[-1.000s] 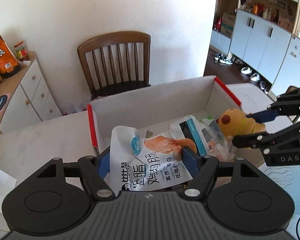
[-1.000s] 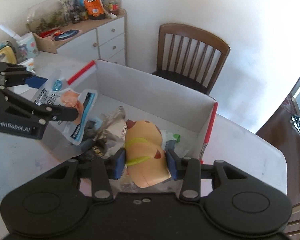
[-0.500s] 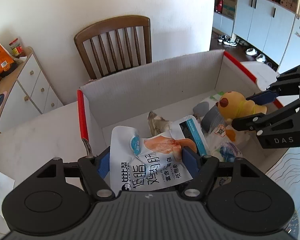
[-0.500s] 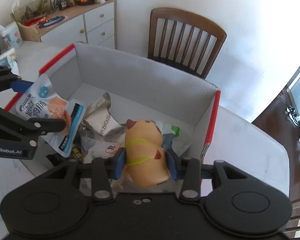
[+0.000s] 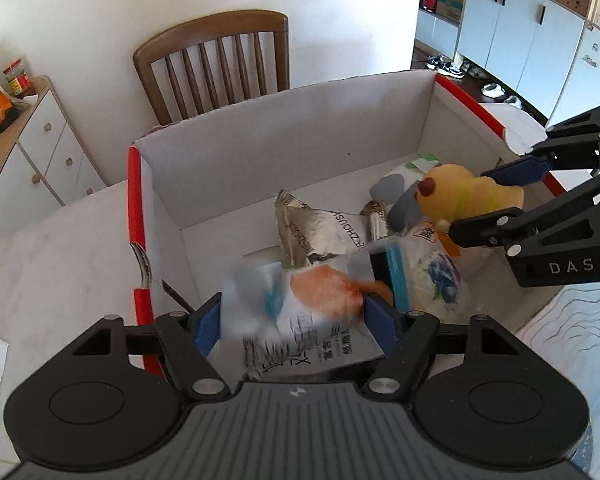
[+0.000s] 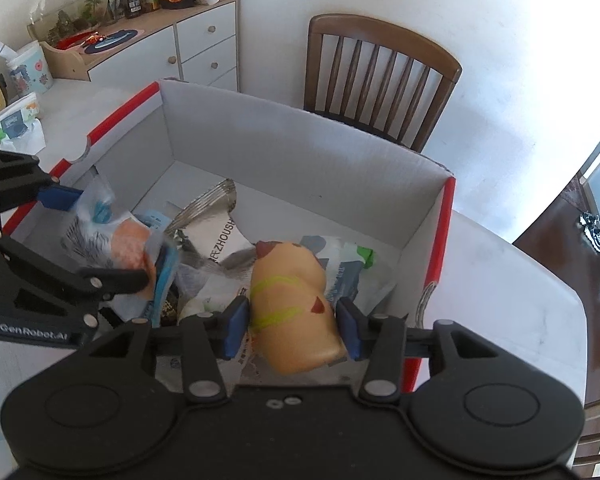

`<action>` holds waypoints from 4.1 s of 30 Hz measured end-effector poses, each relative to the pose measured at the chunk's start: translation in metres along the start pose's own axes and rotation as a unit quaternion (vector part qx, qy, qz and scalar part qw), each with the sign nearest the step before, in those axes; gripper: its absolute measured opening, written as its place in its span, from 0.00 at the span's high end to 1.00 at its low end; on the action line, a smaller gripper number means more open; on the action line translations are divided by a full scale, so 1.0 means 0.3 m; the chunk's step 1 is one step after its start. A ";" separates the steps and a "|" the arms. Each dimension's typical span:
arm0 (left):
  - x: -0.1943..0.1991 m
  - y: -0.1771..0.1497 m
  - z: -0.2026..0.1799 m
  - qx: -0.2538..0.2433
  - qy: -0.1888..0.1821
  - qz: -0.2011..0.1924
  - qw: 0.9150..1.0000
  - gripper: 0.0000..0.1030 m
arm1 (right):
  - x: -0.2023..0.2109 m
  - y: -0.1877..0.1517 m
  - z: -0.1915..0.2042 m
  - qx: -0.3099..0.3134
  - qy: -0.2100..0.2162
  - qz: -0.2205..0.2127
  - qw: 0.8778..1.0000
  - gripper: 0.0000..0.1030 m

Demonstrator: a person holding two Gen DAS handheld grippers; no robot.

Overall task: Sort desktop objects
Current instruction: 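Carry the bun and chicken pouch with both tools over the red box, then open both tools to drop the bun and chicken pouch into the box, then withdraw both open tools from the box back over the table, then grasp the white cable with the right tool while the left tool grasps the blue bar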

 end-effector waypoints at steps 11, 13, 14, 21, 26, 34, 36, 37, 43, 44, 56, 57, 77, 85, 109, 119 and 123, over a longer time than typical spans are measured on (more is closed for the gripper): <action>0.069 0.007 -0.004 0.010 -0.012 -0.029 0.999 0.23 | 0.081 0.019 -0.009 -0.017 0.016 -0.022 0.999 0.40; 0.086 0.011 -0.005 0.010 -0.012 -0.033 0.999 0.20 | 0.101 0.018 -0.012 -0.019 0.020 -0.025 0.999 0.40; 0.093 0.015 -0.005 0.010 -0.011 -0.036 0.999 0.20 | 0.112 0.018 -0.016 -0.019 0.021 -0.027 0.999 0.40; 0.174 0.028 -0.015 0.007 -0.015 -0.057 0.998 0.20 | 0.195 0.005 -0.012 -0.023 0.030 -0.038 0.999 0.40; 0.242 0.021 -0.034 0.002 -0.021 -0.072 0.997 0.20 | 0.260 -0.014 0.006 -0.018 0.034 -0.046 0.998 0.40; 0.346 -0.014 -0.074 -0.006 -0.033 -0.093 0.995 0.20 | 0.354 -0.069 0.031 -0.011 0.035 -0.051 0.998 0.40; 0.366 -0.031 -0.084 -0.005 -0.038 -0.095 0.995 0.20 | 0.373 -0.091 0.039 -0.010 0.037 -0.052 0.998 0.40; 0.375 -0.038 -0.088 -0.006 -0.037 -0.097 0.995 0.20 | 0.382 -0.104 0.042 -0.010 0.036 -0.053 0.998 0.40; 0.438 -0.079 -0.136 -0.023 -0.044 -0.112 0.993 0.20 | 0.425 -0.176 0.065 -0.009 0.044 -0.050 0.998 0.39; 0.447 -0.087 -0.146 -0.026 -0.045 -0.114 0.992 0.19 | 0.434 -0.187 0.071 -0.010 0.048 -0.051 0.997 0.39; 0.499 -0.239 -0.249 -0.047 -0.070 -0.119 0.989 0.01 | 0.452 -0.351 0.099 -0.020 0.044 -0.047 0.998 0.36; 0.500 -0.257 -0.260 -0.052 -0.071 -0.119 0.989 0.01 | 0.451 -0.370 0.099 -0.021 0.044 -0.046 0.998 0.36; 0.433 -0.541 -0.544 -0.150 -0.150 -0.095 0.973 0.00 | 0.302 -0.622 0.114 -0.062 0.021 0.017 0.998 0.36; 0.389 -0.588 -0.591 -0.181 -0.165 -0.077 0.966 0.00 | 0.260 -0.679 0.120 -0.080 0.019 0.041 0.996 0.36; 0.337 -0.645 -0.646 -0.201 -0.191 -0.058 0.959 0.01 | 0.167 -0.678 0.120 -0.142 0.042 0.099 0.984 0.36; 0.354 -0.643 -0.673 -0.192 -0.205 -0.056 0.958 0.01 | 0.127 -0.641 0.155 -0.087 0.020 0.104 0.991 0.36; 0.318 -0.628 -0.657 -0.187 -0.176 -0.051 0.965 0.01 | 0.110 -0.637 0.173 -0.069 0.001 0.098 0.993 0.35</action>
Point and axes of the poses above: each gripper's, at about its wrist camera, not at the fingertips, and x roughly against the way its jaws point, z to its left, y to its top, the point moved 9 cm from there along -x, roughly the way its jaws point, and after that the axes turned 15 degrees about -x, right-handed, at the moved point
